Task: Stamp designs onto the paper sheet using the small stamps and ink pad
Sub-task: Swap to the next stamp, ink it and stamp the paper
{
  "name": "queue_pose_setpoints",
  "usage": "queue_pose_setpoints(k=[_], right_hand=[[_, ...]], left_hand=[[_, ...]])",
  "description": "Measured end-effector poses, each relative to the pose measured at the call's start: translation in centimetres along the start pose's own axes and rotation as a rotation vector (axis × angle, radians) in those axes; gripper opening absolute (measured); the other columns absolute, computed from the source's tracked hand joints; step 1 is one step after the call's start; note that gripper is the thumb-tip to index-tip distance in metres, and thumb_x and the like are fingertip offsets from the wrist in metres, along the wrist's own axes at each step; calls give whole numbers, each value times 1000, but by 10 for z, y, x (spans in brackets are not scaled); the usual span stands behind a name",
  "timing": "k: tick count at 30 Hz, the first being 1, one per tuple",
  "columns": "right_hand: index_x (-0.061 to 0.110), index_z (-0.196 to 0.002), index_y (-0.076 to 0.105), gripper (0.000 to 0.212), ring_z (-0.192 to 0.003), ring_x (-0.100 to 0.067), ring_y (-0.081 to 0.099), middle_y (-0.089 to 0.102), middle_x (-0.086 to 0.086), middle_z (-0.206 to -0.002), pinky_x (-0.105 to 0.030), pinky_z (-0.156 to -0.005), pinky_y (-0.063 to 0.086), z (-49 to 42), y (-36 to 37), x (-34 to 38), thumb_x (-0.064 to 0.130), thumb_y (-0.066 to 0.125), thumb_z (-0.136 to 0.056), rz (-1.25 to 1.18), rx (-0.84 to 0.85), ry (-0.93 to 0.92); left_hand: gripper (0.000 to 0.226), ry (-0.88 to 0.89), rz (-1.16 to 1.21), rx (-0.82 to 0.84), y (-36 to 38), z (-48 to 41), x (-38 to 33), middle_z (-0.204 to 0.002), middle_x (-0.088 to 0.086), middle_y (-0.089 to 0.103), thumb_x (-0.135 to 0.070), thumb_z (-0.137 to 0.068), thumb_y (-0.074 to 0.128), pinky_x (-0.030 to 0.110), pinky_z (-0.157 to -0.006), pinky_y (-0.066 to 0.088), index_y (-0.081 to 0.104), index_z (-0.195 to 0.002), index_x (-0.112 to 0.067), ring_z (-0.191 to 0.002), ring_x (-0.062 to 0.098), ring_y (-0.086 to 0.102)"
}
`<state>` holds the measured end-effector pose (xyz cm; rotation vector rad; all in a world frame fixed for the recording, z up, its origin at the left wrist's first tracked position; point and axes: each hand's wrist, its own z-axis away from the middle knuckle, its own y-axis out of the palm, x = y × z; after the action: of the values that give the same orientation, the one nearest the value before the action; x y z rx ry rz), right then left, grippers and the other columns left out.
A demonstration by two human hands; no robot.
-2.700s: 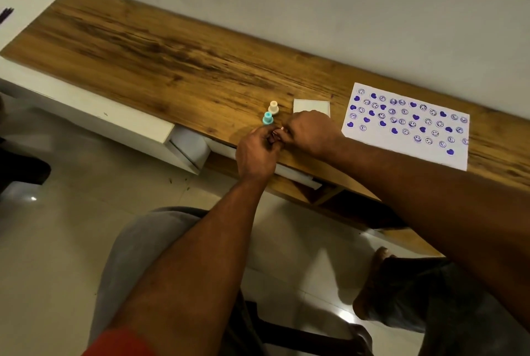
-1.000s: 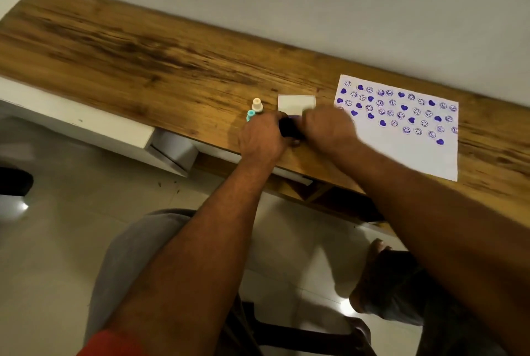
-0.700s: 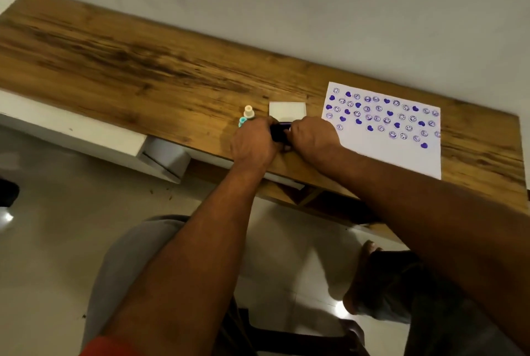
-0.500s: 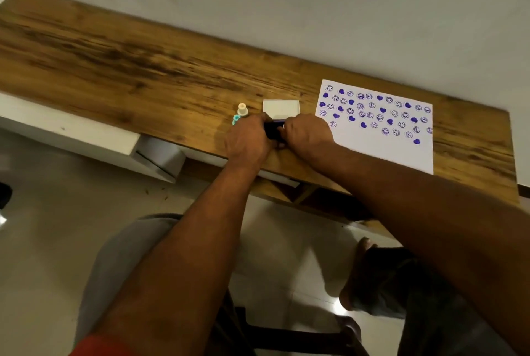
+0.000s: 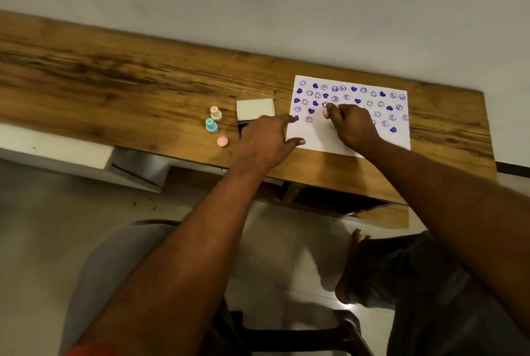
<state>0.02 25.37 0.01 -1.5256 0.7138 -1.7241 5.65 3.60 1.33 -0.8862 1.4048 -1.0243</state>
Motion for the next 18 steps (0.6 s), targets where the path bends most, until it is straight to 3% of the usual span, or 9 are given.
queue_pose_setpoints(k=[5,8,18], right_hand=[[7,-87,73,61,-79,-29,64,71,-14,-81,-37,-71,44,-1,8,-12,54,38,-102,14,-36,-55],[9,-76,66,55,-71,-27,59,64,-10,-70,-33,-65,33,0,12,-14,49,42,-105,63,-42,-71],[19,-64,47,52,-69,-29,56,44,2,-58,-31,-66,30,-10,14,-12,49,43,-106,227,3,-113]], left_hand=[[72,55,-99,69,35,8,-30,-120,5,73,-72,-100,48,40,-83,54,43,-159,-31,-110,27,67],[75,33,-97,110,47,13,-34,-117,7,71,-72,-103,39,39,-80,55,34,-164,-30,-105,25,66],[73,14,-102,141,55,16,-37,-119,8,69,-71,-105,30,37,-77,51,32,-165,-29,-107,25,65]])
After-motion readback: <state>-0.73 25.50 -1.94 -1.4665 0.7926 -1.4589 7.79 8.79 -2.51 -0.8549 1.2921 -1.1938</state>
